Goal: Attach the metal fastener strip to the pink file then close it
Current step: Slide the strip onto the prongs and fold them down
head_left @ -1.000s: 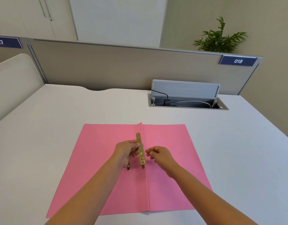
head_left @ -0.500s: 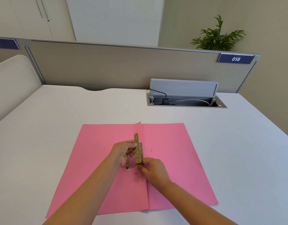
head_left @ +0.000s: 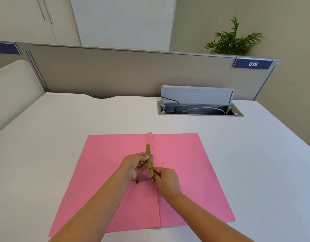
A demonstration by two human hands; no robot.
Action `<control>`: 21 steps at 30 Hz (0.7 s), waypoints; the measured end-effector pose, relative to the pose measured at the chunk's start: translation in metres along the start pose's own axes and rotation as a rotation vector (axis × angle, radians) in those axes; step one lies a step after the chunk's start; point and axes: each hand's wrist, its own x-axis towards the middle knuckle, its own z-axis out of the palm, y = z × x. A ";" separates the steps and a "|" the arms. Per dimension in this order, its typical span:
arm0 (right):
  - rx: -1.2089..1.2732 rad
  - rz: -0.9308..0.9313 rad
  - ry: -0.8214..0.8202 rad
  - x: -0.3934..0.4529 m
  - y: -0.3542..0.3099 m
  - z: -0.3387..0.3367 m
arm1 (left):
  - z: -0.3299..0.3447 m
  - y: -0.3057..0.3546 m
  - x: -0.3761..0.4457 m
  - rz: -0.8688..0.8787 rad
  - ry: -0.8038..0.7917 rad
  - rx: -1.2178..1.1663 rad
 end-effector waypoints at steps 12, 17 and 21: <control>-0.054 0.003 -0.022 0.000 0.000 -0.002 | 0.003 0.000 -0.002 0.024 0.024 0.000; -0.028 0.012 -0.039 0.000 0.002 -0.002 | 0.002 0.000 -0.001 0.025 0.025 0.003; -0.024 0.022 -0.053 0.000 0.003 -0.002 | 0.001 0.000 0.001 0.019 0.033 0.006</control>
